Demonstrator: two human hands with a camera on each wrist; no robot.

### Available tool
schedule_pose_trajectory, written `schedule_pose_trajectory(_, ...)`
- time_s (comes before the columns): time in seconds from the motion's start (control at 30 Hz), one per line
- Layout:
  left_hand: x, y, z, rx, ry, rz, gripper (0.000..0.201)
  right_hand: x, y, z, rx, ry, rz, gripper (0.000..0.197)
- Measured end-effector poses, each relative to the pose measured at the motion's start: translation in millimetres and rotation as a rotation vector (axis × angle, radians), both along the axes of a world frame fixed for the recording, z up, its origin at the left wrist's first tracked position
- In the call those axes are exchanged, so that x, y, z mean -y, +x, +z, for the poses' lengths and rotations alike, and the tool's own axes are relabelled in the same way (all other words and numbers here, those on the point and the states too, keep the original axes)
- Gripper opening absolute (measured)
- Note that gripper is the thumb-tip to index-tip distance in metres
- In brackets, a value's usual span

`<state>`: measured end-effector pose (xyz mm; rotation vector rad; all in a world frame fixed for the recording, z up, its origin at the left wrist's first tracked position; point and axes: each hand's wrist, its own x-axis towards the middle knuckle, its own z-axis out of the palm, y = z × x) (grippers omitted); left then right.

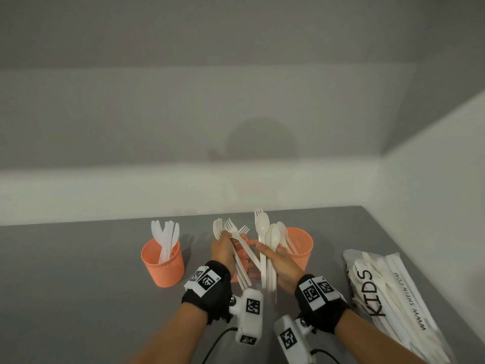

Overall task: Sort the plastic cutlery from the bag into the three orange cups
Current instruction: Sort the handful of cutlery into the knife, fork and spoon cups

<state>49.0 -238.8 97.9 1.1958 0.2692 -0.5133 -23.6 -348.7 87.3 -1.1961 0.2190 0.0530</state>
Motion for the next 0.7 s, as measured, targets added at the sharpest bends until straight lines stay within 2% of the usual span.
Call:
schedule_pose_trajectory(0.23, -3.3, 14.6, 1.8, -0.022, -0.088, 0.148, 0.045, 3.7, -7.5, 0.9, -0.060, -0.116, 0.029, 0.021)
schedule_pose_trajectory(0.37, -5.2, 12.9, 7.6, 0.082, -0.016, 0.029, 0.038, 4.2, -6.6, 2.9, -0.078, -0.016, 0.038, 0.019)
schedule_pose_trajectory(0.5, -3.1, 12.4, 9.2, 0.208, 0.060, -0.120, 0.030, 5.9, -4.9, 4.2, -0.098, -0.030, 0.073, 0.021)
schedule_pose_trajectory(0.7, 1.6, 7.2, 10.2, 0.142, -0.033, -0.194, 0.032, 5.9, -4.8, 4.0, -0.127, 0.025, 0.137, 0.025)
